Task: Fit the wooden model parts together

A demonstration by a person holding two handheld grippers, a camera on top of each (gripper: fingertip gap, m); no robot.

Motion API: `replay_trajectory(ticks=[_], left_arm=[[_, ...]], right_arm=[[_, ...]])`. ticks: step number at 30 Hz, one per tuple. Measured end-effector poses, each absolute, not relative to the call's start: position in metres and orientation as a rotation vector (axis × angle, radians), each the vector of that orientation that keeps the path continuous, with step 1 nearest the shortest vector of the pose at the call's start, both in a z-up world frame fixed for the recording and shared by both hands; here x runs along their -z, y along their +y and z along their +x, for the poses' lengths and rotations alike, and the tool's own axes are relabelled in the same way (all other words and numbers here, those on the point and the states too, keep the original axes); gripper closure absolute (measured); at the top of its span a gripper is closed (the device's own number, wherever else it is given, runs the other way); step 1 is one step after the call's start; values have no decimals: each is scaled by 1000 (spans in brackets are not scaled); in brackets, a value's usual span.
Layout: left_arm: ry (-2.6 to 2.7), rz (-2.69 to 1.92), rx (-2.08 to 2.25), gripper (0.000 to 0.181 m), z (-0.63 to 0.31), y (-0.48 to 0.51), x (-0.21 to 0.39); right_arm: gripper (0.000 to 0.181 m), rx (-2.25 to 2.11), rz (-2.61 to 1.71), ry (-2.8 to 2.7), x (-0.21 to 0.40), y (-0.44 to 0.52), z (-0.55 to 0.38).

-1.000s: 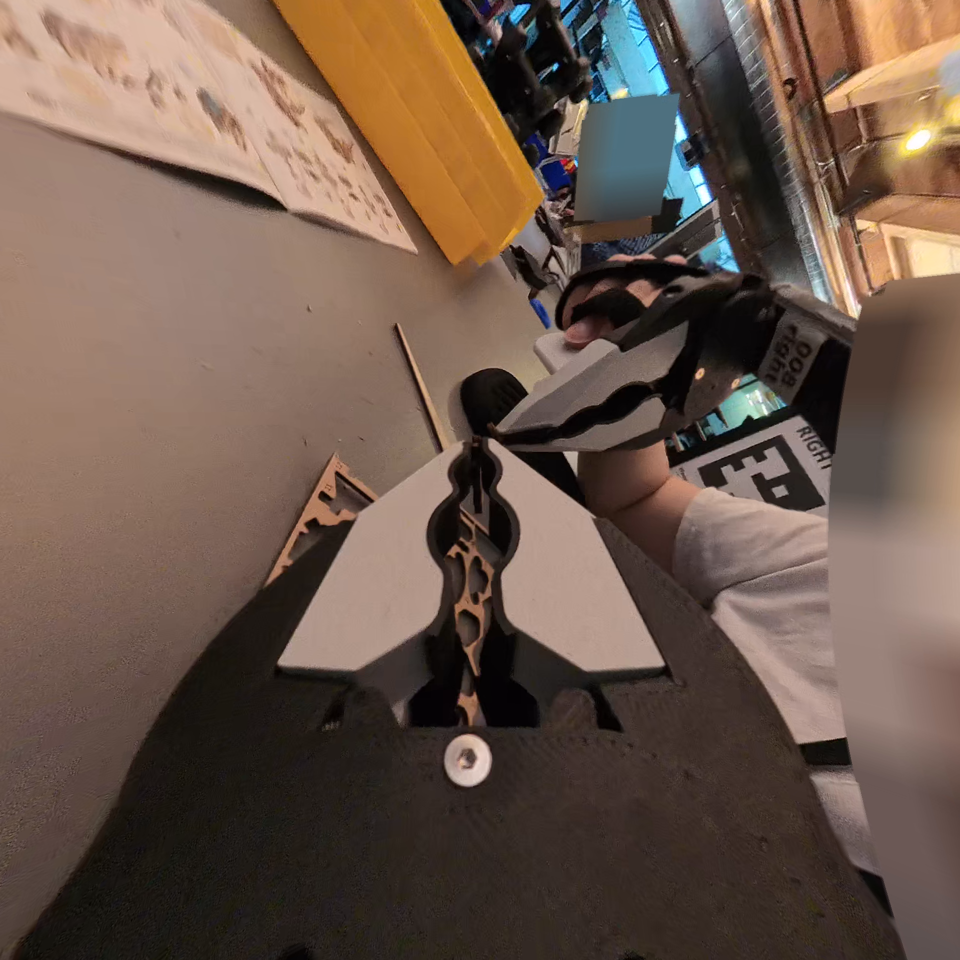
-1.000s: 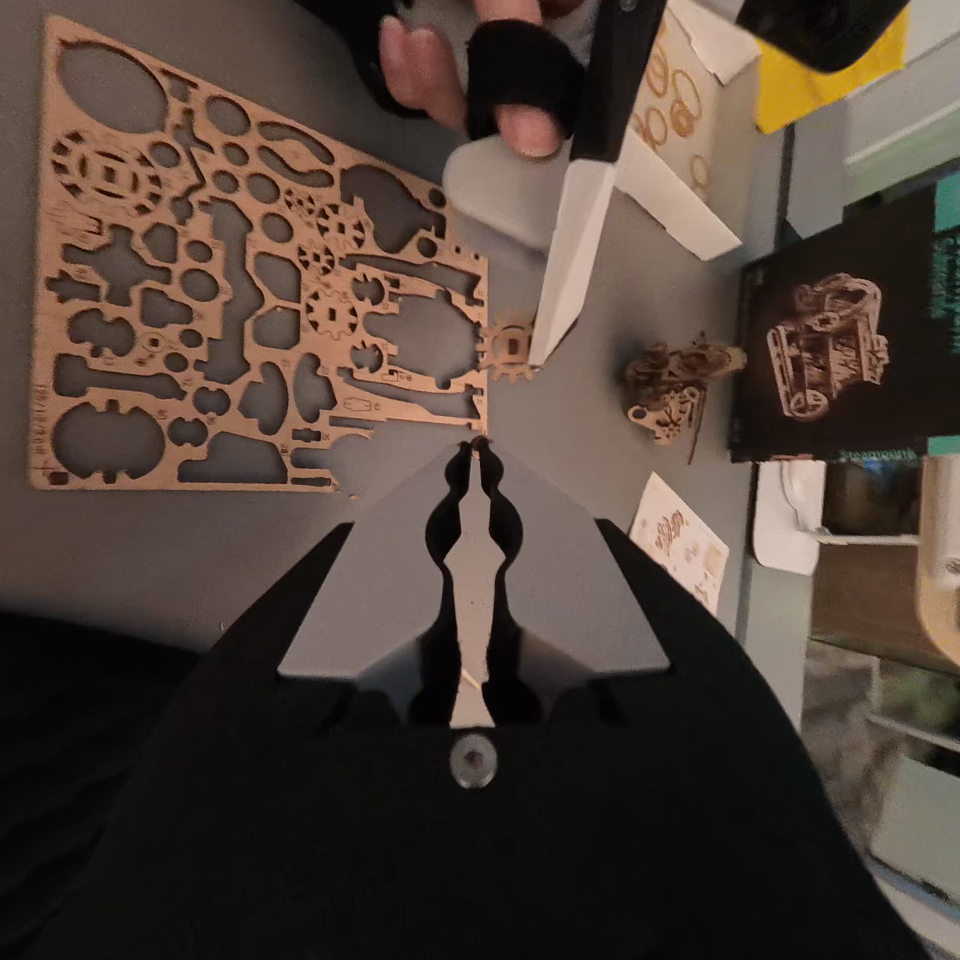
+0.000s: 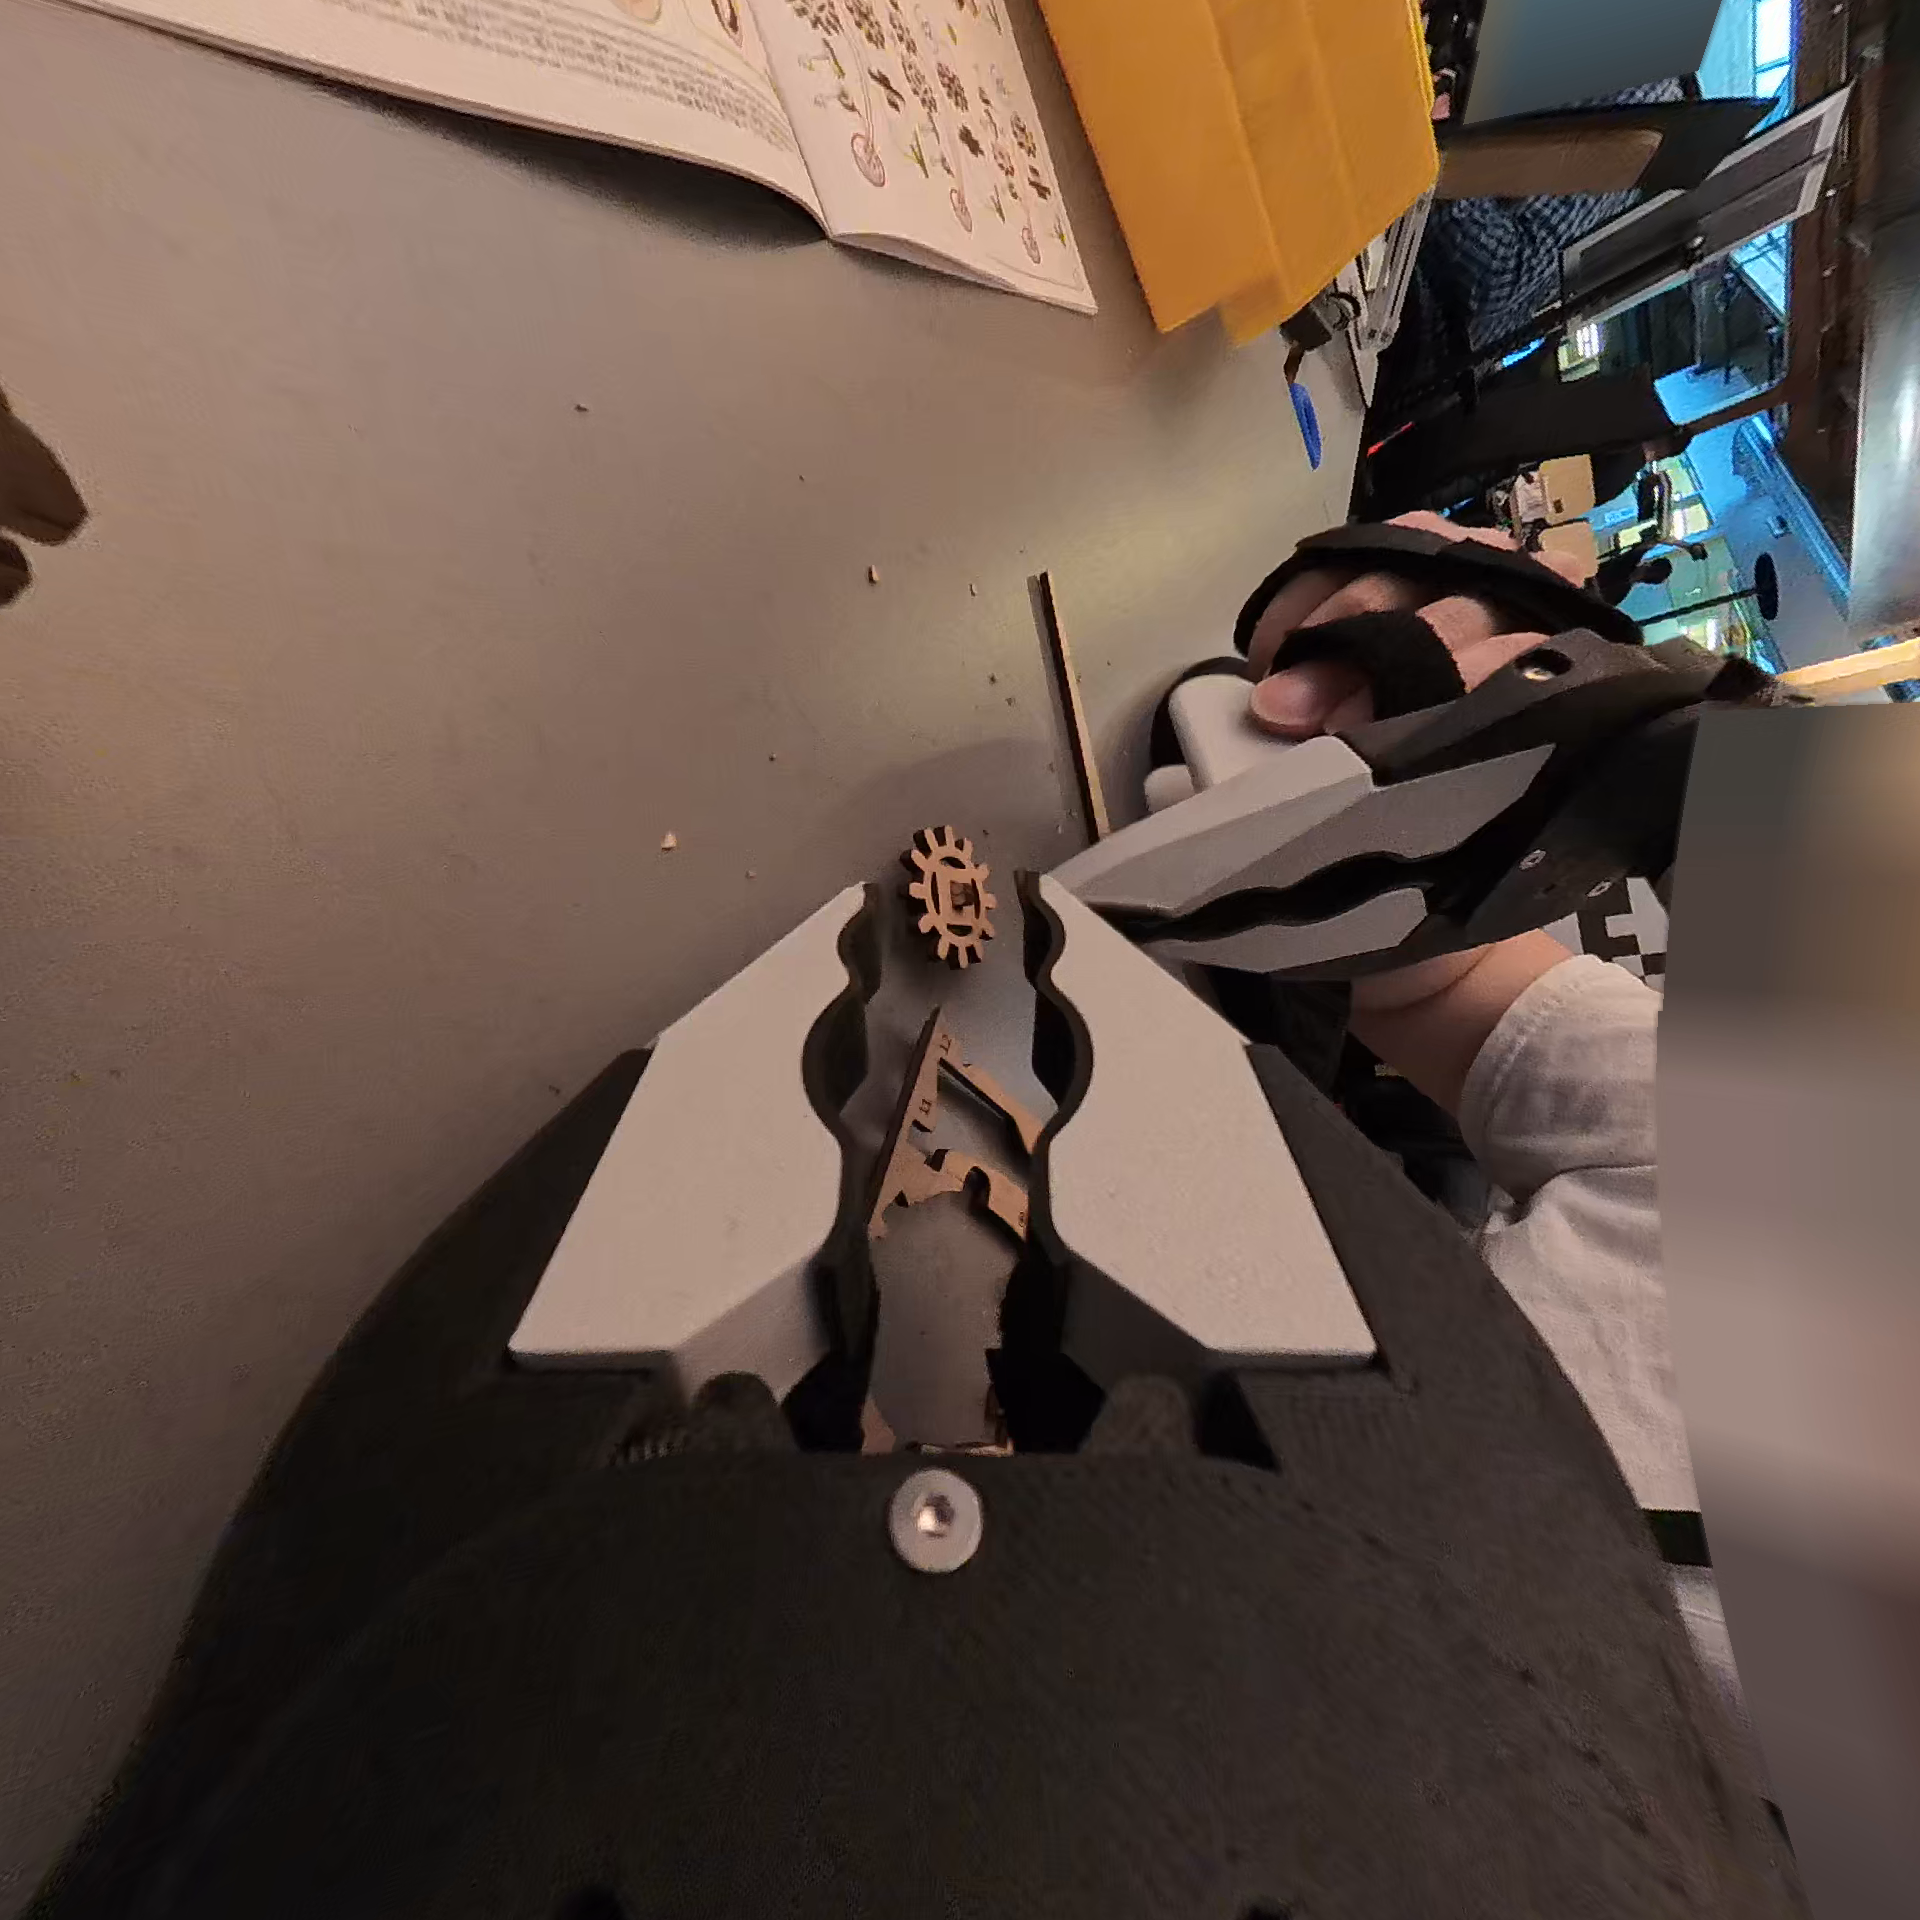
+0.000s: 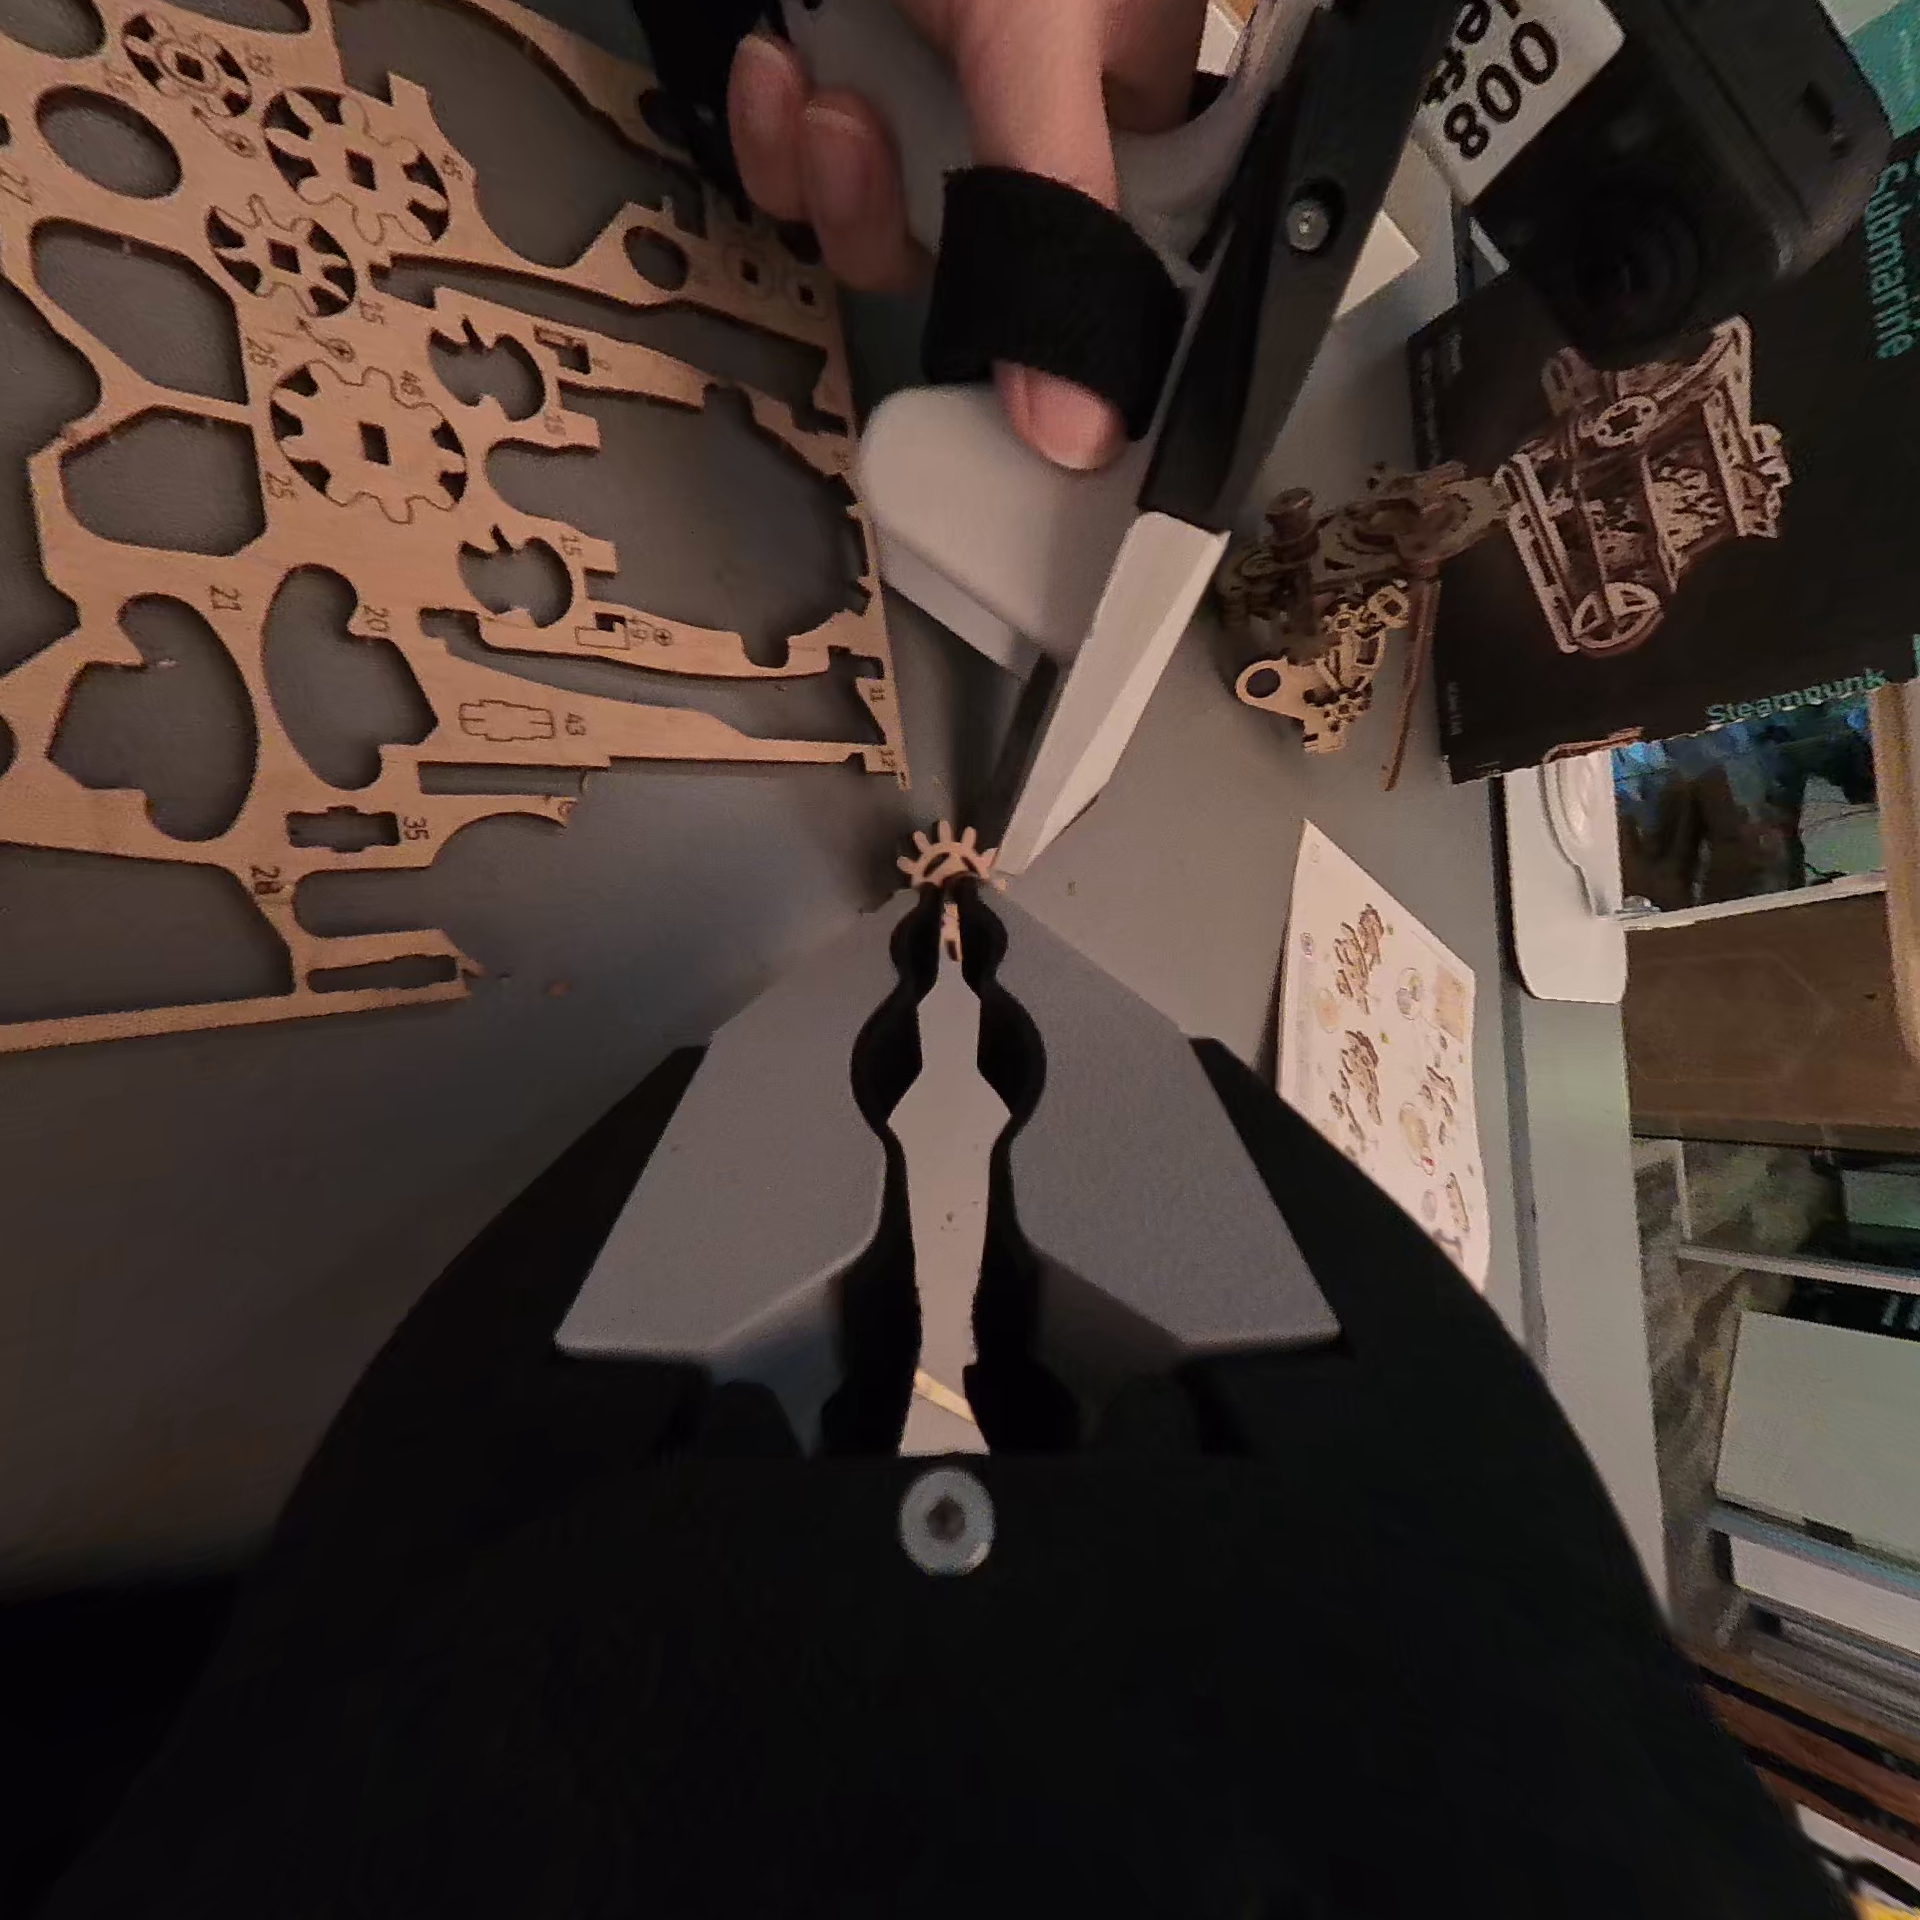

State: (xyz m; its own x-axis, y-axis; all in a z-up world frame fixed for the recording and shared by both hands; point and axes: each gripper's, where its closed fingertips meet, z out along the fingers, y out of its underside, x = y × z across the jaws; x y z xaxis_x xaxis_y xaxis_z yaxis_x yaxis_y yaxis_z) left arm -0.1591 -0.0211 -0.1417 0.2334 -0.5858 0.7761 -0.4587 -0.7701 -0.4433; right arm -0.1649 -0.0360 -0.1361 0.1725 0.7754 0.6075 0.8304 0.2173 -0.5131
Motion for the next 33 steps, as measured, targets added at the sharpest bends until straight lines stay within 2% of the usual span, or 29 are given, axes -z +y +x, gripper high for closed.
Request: replay_trajectory(ticks=[6,16,33], left_arm=[[1044,-2373,1608,172,-154,-19,145],[1027,-2356,1622,165,-150,-16,143],[1105,-2359,1659,173,-155,-24,145]], right_arm=[[179,40,-1521,-1665,135,-38,-160],[179,1,-1563,-1706,138,-32,-160],[179,7,-1559,-1743,144,-32,-165]])
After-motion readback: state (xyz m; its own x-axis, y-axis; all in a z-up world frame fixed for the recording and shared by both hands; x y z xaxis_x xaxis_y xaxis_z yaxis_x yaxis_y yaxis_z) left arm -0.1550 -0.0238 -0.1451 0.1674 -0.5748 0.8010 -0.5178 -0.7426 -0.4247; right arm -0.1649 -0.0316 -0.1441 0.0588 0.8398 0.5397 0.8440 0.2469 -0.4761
